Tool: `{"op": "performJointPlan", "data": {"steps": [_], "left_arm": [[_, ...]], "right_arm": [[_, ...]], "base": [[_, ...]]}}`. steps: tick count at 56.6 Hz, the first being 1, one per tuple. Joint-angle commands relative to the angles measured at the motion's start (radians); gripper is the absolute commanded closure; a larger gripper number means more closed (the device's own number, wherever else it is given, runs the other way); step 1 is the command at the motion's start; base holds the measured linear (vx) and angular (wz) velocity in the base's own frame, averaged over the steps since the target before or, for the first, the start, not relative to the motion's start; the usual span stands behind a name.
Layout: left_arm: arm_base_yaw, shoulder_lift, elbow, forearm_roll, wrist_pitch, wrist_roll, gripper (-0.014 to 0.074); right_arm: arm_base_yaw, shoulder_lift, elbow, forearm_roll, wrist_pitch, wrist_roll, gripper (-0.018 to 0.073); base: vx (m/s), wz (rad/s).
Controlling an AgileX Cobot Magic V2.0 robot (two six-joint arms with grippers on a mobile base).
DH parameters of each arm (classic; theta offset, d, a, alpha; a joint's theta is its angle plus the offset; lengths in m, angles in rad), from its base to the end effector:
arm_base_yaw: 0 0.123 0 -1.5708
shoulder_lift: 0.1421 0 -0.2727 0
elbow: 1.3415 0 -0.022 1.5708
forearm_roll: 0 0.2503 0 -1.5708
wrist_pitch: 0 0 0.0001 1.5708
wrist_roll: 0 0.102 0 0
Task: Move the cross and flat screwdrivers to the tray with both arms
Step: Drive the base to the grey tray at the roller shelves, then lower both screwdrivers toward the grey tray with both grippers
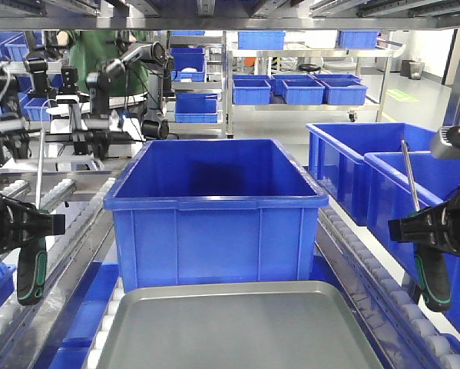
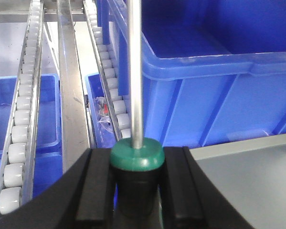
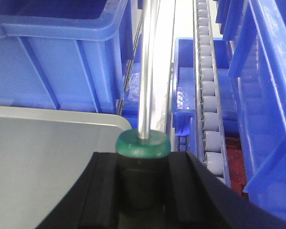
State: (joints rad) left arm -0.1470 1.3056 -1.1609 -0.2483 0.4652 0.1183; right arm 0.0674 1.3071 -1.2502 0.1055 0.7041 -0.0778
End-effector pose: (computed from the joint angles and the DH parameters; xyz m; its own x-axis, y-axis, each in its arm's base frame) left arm 0.3011 -0.0560 0.3516 -0.5057 -0.0300 -0.8622 0.1890 0.9713 -0.1446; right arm 0.2949 0.0269 0.3599 -0.6207 -0.0392 -0.7830 -0.1188 0.9919 0.0445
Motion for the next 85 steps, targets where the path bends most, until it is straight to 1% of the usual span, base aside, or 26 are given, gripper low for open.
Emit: {"op": "performJointPlan", "data": {"steps": [1,28,32,34,37,40,42,46,48,51,55,57,59,62,66,72,77,80,85], "left_arm": [[-0.005,-0.033,-0.027,-0.017,-0.090,-0.006,0.0600],[-0.005,-0.033,-0.027,-0.017,-0.090,-0.006,0.0600],[-0.005,-0.029,-0.027,-0.047,-0.097,-0.005,0.0600],[-0.005,-0.027,-0.027,-0.079,-0.099,-0.004,0.0600],[-0.008,-0.020,-0.027,-0.118,-0.099,0.012,0.0600],[-0.027,-0.014,-0.027,-0.164,-0.100,0.053,0.0600],[-0.044,-0.005,-0.027,-0.194,-0.101,0.095,0.0600],[-0.093,0.018,-0.027,-0.251,-0.105,0.171,0.0600],[-0.126,0.035,-0.027,-0.289,-0.109,0.210,0.0600],[-0.176,0.066,-0.027,-0.340,-0.115,0.248,0.0600],[-0.217,0.099,-0.027,-0.396,-0.116,0.263,0.0600],[-0.232,0.114,-0.027,-0.414,-0.116,0.263,0.0600],[-0.246,0.131,-0.027,-0.430,-0.116,0.263,0.0599],[-0.261,0.150,-0.027,-0.446,-0.116,0.263,0.0597],[-0.274,0.170,-0.027,-0.454,-0.116,0.263,0.0596],[-0.276,0.194,-0.027,-0.454,-0.116,0.259,0.0592],[-0.276,0.205,-0.027,-0.456,-0.117,0.256,0.0577],[-0.276,0.212,-0.027,-0.458,-0.122,0.256,0.0554],[-0.276,0.230,-0.027,-0.453,-0.146,0.258,0.0484]], "right_arm": [[-0.002,-0.032,-0.029,0.006,-0.087,-0.002,0.0568],[-0.002,-0.032,-0.029,0.010,-0.104,-0.002,0.0568],[0.001,-0.032,-0.029,0.044,-0.139,-0.007,0.0568],[0.001,-0.032,-0.029,0.085,-0.161,-0.022,0.0568],[0.001,-0.032,-0.029,0.160,-0.179,-0.074,0.0568],[0.001,-0.031,-0.029,0.251,-0.183,-0.143,0.0568],[0.001,-0.026,-0.029,0.311,-0.183,-0.197,0.0568],[0.001,-0.011,-0.029,0.438,-0.172,-0.315,0.0568],[0.001,0.003,-0.029,0.518,-0.162,-0.374,0.0568],[0.001,0.026,-0.029,0.631,-0.127,-0.455,0.0568],[0.010,0.065,-0.029,0.739,-0.074,-0.530,0.0568],[0.026,0.084,-0.029,0.765,-0.056,-0.569,0.0568],[0.050,0.106,-0.029,0.770,-0.048,-0.609,0.0568],[0.091,0.136,-0.029,0.759,-0.060,-0.633,0.0568],[0.135,0.169,-0.029,0.748,-0.105,-0.629,0.0568],[0.189,0.210,-0.029,0.748,-0.186,-0.626,0.0566],[0.213,0.239,-0.029,0.750,-0.217,-0.626,0.0554],[0.221,0.257,-0.029,0.751,-0.216,-0.626,0.0538],[0.221,0.287,-0.029,0.752,-0.197,-0.623,0.0498]], "base": [[0.00,0.00],[0.00,0.00],[0.00,0.00],[0.00,0.00],[0.00,0.00],[0.00,0.00],[0.00,0.00],[0.00,0.00],[0.00,0.00],[0.00,0.00],[0.00,0.00],[0.00,0.00],[0.00,0.00],[0.00,0.00],[0.00,0.00],[0.00,0.00],[0.00,0.00],[0.00,0.00],[0.00,0.00]]}}
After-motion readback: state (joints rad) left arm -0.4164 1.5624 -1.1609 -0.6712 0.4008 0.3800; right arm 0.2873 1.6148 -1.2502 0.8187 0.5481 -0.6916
